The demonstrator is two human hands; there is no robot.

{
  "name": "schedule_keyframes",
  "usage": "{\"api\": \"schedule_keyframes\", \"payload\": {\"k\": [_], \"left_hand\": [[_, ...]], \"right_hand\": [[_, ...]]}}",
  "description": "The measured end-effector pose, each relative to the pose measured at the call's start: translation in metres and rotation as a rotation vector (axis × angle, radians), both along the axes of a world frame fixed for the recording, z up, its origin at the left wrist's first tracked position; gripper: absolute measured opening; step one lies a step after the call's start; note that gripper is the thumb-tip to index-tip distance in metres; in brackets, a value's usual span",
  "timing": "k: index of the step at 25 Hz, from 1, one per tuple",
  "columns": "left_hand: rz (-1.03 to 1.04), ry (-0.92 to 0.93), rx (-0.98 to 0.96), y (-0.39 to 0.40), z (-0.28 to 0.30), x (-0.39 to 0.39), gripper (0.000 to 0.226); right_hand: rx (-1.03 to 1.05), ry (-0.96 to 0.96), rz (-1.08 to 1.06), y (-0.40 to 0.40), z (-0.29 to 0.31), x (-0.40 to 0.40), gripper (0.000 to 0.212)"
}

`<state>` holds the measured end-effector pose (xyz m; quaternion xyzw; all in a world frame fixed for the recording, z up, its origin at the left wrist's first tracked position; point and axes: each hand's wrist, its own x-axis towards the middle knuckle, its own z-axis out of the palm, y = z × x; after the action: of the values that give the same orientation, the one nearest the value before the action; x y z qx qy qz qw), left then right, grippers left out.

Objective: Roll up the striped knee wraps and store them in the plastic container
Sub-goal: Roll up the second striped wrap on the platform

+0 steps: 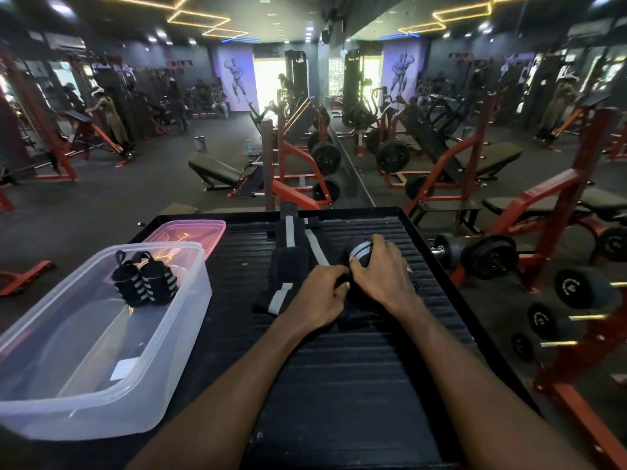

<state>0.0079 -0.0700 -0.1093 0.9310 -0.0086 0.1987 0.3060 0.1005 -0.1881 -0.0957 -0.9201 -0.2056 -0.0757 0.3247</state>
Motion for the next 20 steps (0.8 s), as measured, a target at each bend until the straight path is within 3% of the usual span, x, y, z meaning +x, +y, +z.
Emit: {"api": "schedule_keyframes", "payload": {"k": [4, 10, 15, 20], "left_hand": [[0.139, -0.003, -0.234, -0.001, 0.002, 0.006, 0.022], [0.242, -0.003, -0.645, 0.007, 0.017, 0.006, 0.023], [0.287, -0.023, -0.689, 0.020, 0.032, -0.011, 0.026], [0.326, 0.029, -0.537, 0.039, 0.053, -0.035, 0.023]], "right_hand": [[0.046, 0.013, 0.045, 0.001, -0.001, -0.003, 0.053], [0.558, 0.390, 0.127, 0.013, 0.016, -0.011, 0.040], [0.758, 0.656, 0.314, 0.023, 0.016, -0.012, 0.050], [0.782, 0.699, 0.459, 0.035, 0.023, -0.026, 0.052]]}}
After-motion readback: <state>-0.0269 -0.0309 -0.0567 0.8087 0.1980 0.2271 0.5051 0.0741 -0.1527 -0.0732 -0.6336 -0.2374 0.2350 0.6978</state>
